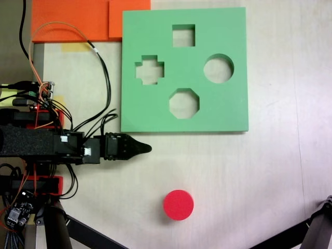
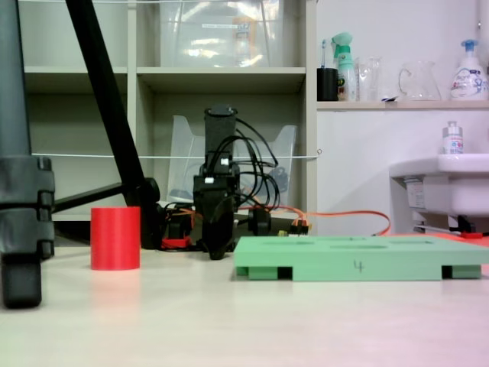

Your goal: Put the cylinder block into the corresponding hole

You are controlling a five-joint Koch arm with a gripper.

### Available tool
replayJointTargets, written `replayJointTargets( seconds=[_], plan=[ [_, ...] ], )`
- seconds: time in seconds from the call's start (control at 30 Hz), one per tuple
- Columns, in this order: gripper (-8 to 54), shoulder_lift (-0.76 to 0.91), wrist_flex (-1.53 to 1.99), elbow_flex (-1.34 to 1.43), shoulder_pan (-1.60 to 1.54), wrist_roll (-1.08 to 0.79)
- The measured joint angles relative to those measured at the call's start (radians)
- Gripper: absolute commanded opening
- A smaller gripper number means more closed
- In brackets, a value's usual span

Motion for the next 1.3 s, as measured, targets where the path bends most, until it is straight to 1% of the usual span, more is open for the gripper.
replayJointTargets(
  seconds=[0.2,0.4,0.47,0.53,0.6,0.7,0.8,0.97,1.03,1.07,1.13,1.2,1.27,1.3],
  plan=[
    [34.4,0.000,0.000,0.000,0.000,0.000],
    [36.0,0.000,0.000,0.000,0.012,0.005],
    [35.9,0.000,-0.005,0.000,0.015,0.046],
    [34.9,0.000,-0.052,0.000,0.018,0.169],
    [33.0,0.000,-0.199,0.000,0.031,0.387],
    [33.0,0.000,-0.414,0.000,0.046,0.612],
    [33.2,0.000,-0.566,0.000,0.049,0.927],
    [33.2,0.000,-0.629,0.000,0.060,1.430],
    [32.3,-0.002,-0.629,0.000,0.089,1.572],
    [30.8,0.000,-0.627,0.000,0.097,1.621],
    [30.8,-0.021,-0.629,-0.003,0.170,1.680],
    [30.7,-0.155,-0.638,-0.015,0.213,1.700],
    [30.8,-0.281,-0.727,-0.021,0.245,1.700],
    [32.5,-0.356,-0.804,-0.023,0.255,1.700]
  ],
)
